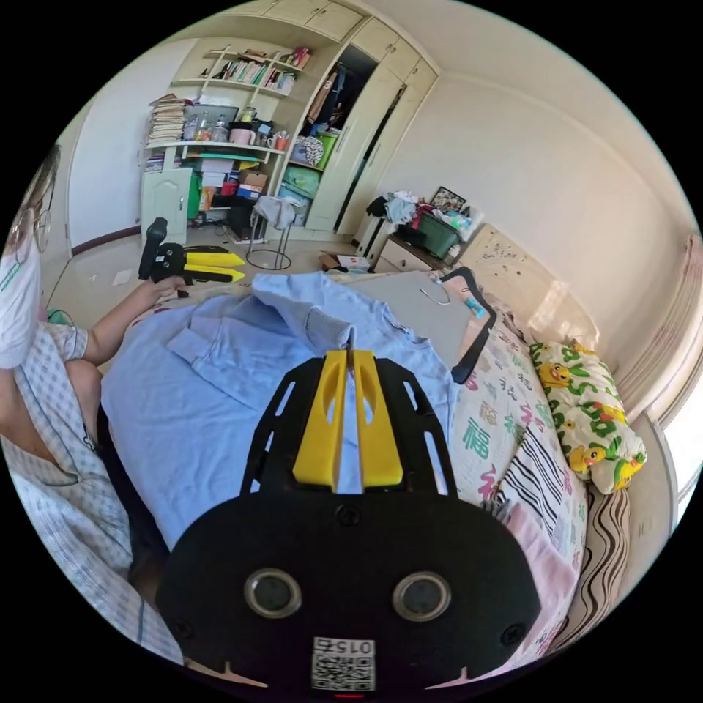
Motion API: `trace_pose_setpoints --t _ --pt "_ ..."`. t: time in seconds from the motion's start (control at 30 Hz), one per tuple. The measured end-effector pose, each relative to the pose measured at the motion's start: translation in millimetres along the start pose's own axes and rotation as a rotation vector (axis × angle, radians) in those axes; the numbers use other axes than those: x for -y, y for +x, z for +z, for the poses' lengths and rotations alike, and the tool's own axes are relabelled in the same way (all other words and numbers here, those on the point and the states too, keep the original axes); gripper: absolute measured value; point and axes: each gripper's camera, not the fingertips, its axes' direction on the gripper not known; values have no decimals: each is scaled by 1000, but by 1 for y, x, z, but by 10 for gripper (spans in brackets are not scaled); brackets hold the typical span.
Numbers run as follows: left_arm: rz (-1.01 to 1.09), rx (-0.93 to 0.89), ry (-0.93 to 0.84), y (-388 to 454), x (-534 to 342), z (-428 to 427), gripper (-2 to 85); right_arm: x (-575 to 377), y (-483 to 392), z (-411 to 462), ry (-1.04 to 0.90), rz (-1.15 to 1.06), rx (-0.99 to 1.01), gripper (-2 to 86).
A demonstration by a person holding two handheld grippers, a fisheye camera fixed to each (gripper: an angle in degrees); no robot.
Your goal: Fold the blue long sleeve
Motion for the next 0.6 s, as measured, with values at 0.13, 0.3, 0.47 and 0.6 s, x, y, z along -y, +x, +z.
trace_pose_setpoints --t 0.13,0.3,0.47,0.6 --pt "7 -17 -87 -15 7 17 96 -30 22 -18 -47 71 -31 -4" --pt "33 -62 -182 -35 20 37 99 -47 35 -31 -62 105 -46 -6" --pt "25 -143 -221 -52 50 59 103 -68 74 -69 -14 224 -141 -7" --pt "69 -165 -323 -48 58 92 99 -86 101 -86 -10 305 -130 -7"
